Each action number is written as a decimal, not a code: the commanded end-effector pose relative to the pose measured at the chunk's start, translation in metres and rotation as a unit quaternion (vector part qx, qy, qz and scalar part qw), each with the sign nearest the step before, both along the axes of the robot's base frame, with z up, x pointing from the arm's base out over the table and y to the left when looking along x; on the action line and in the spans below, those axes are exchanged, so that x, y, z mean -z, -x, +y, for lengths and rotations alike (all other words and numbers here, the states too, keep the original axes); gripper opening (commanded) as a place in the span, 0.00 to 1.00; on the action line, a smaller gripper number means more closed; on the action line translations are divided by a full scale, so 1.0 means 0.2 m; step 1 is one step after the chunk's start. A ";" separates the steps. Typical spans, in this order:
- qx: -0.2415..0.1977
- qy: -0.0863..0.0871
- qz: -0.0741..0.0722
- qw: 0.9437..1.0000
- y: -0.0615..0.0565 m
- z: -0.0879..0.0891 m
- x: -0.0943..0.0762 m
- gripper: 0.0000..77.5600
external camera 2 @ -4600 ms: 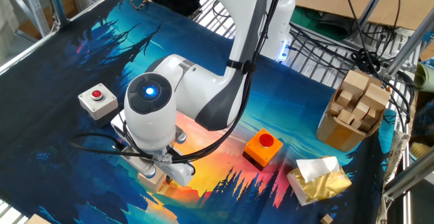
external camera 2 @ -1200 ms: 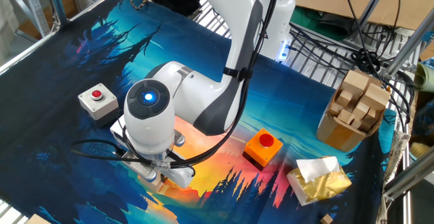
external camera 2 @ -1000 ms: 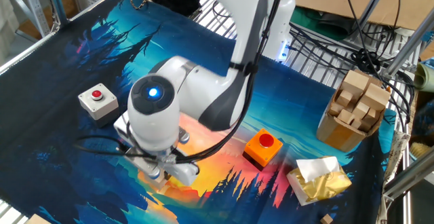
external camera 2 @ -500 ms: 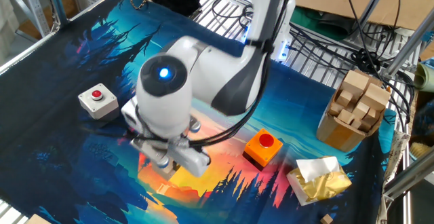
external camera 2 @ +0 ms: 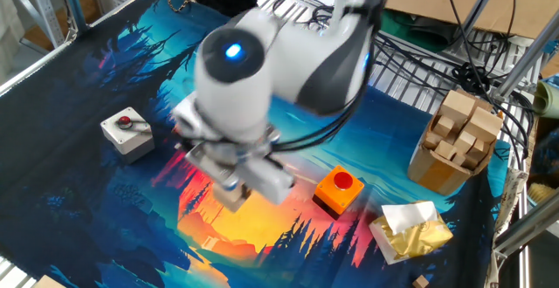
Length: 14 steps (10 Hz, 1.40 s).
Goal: Pick up one small block
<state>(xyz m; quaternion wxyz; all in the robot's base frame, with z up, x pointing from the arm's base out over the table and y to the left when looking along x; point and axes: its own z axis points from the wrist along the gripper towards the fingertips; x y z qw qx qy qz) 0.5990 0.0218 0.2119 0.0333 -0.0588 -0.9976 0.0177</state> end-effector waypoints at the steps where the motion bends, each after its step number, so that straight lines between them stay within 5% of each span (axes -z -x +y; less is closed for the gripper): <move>1: 0.009 -0.006 0.001 1.000 0.15 0.12 -0.13 0.02; 8: -0.014 -0.007 0.000 1.000 0.26 0.11 -0.01 0.02; 14: -0.021 -0.002 -0.002 1.000 0.25 0.13 0.10 0.02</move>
